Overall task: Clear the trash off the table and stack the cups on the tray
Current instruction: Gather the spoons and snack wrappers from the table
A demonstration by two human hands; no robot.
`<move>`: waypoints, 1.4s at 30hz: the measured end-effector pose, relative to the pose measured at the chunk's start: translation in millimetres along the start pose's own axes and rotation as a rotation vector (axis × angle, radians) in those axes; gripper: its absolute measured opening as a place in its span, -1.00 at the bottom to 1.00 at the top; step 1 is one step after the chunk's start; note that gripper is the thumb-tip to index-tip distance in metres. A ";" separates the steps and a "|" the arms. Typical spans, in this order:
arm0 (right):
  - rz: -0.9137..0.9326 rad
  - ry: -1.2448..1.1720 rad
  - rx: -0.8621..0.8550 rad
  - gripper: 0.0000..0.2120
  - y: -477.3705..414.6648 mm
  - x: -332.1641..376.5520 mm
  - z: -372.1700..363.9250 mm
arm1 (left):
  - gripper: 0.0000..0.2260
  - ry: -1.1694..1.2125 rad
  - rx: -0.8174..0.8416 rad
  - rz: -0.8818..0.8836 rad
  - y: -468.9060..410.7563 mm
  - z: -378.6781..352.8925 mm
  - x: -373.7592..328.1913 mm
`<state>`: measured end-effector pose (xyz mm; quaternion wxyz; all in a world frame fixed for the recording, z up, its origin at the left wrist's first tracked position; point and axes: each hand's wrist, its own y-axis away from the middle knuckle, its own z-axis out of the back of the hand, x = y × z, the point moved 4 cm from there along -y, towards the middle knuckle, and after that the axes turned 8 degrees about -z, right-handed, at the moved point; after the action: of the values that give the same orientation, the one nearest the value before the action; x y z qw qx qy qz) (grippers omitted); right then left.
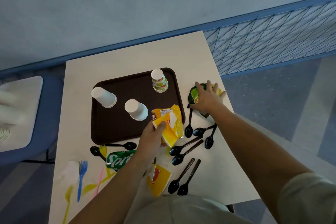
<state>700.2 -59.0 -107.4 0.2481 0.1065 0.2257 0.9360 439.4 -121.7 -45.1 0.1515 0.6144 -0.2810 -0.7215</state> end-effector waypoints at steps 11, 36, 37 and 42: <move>-0.082 -0.295 -0.259 -0.39 21.3 -22.0 -2.5 | -0.92 0.005 0.013 -0.015 -2.1 -1.3 -1.0; 0.544 -0.492 -0.533 -0.56 202.4 46.5 -13.8 | -0.75 0.173 0.104 0.007 30.6 -5.7 -15.2; 0.536 -0.513 -0.521 -0.57 203.7 47.0 -14.0 | -0.69 0.253 0.130 0.038 33.8 -4.4 -13.3; 0.608 -0.573 -0.439 -0.55 212.3 52.7 -13.6 | -0.64 0.251 0.234 0.014 40.6 4.5 -6.3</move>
<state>562.5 -201.5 -13.8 0.0315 0.3667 -0.0966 0.9248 431.1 -149.5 -15.6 0.1179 0.7112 -0.3463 -0.6003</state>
